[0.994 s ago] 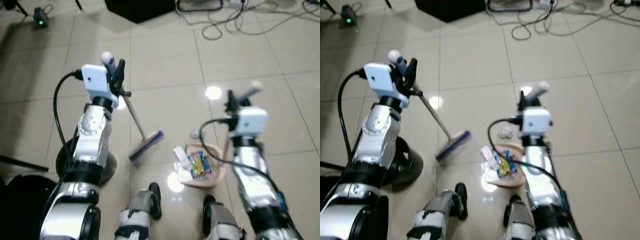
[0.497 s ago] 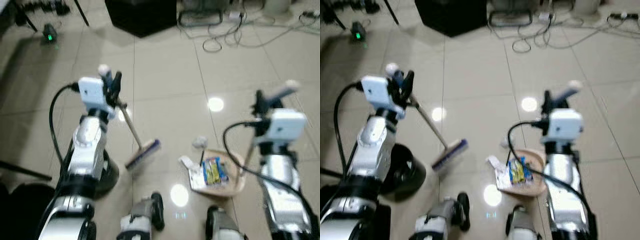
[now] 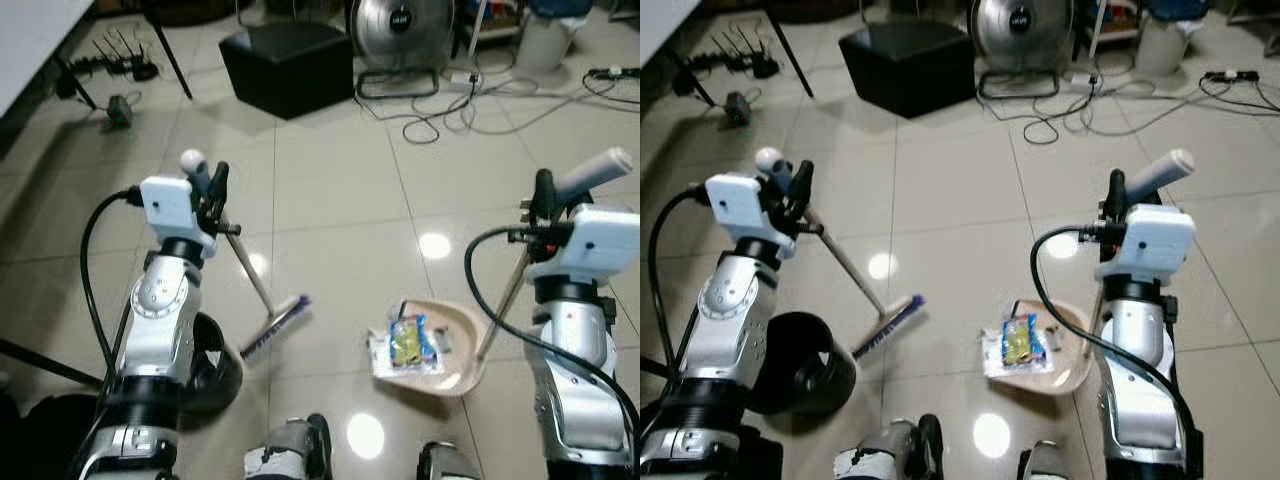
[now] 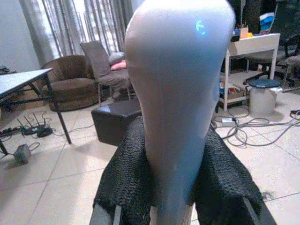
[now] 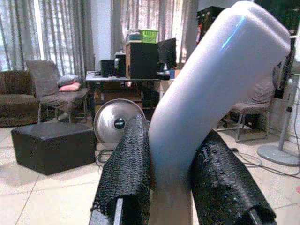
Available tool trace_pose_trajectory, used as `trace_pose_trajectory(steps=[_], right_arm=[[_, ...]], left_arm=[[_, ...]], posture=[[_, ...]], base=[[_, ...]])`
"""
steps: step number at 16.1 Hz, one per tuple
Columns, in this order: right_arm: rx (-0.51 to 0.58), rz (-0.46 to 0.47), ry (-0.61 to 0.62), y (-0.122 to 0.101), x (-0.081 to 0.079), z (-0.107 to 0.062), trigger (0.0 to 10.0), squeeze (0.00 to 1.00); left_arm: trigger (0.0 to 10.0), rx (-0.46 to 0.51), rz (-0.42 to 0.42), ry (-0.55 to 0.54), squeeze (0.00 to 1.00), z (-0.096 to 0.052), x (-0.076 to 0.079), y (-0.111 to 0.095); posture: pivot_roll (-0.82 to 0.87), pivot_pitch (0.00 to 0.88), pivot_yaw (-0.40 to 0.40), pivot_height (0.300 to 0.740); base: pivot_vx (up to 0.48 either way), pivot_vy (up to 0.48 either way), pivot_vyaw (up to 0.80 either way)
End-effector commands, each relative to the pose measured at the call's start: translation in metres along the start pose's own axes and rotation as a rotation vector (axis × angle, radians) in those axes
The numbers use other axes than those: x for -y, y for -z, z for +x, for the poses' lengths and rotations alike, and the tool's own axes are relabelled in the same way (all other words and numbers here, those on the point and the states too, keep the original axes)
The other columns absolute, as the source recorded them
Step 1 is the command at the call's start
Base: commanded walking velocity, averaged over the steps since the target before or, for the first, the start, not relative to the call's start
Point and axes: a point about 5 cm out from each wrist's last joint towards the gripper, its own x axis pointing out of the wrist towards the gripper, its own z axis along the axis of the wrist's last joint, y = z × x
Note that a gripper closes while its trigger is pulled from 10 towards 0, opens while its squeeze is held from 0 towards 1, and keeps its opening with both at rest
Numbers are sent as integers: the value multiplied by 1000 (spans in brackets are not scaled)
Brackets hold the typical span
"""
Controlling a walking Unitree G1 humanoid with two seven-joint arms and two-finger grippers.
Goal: Sweep floor
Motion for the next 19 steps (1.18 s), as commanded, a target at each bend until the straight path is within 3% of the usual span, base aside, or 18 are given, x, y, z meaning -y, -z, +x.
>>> trace_pose_trajectory(steps=[1,2,3,4,6,11,12,15,19], right_arm=[[45,-82,-67,-9,-7,2,10000,0],[44,-65,-65,-10,-8,2,10000,0],[55,15,-23,-14,-7,4,10000,0],[58,-56,-56,-13,-7,5,10000,0],[31,1,10,-11,0,5,10000,0],[14,-9,-3,-6,1,-3,10000,0],[-8,57,36,2,5,-10,10000,0],[-19,125,83,11,11,-19,10000,0],[21,93,86,1,20,-16,10000,0]], left_arm=[[10000,29,16,-17,0,-1,-3,-8],[10000,26,16,-14,0,-2,-1,-8],[10000,26,15,-10,0,-2,0,-8],[10000,24,13,-11,0,-3,0,-9],[10000,16,11,-19,0,-4,0,-8],[10000,6,7,-15,0,-8,3,-7],[10000,5,8,-7,0,-9,4,-6],[10000,10,11,1,0,-8,5,-7],[10000,2,19,12,0,-9,4,-8]], posture=[[39,87,163,740],[46,88,163,740],[43,89,162,740],[40,81,162,740],[38,80,159,740],[36,76,158,740],[37,72,157,740],[42,65,158,740],[36,58,159,740]], base=[[0,0,0],[0,0,0],[0,0,0],[0,0,0],[0,0,0],[0,0,0],[0,0,0],[0,0,0],[0,0,0]])
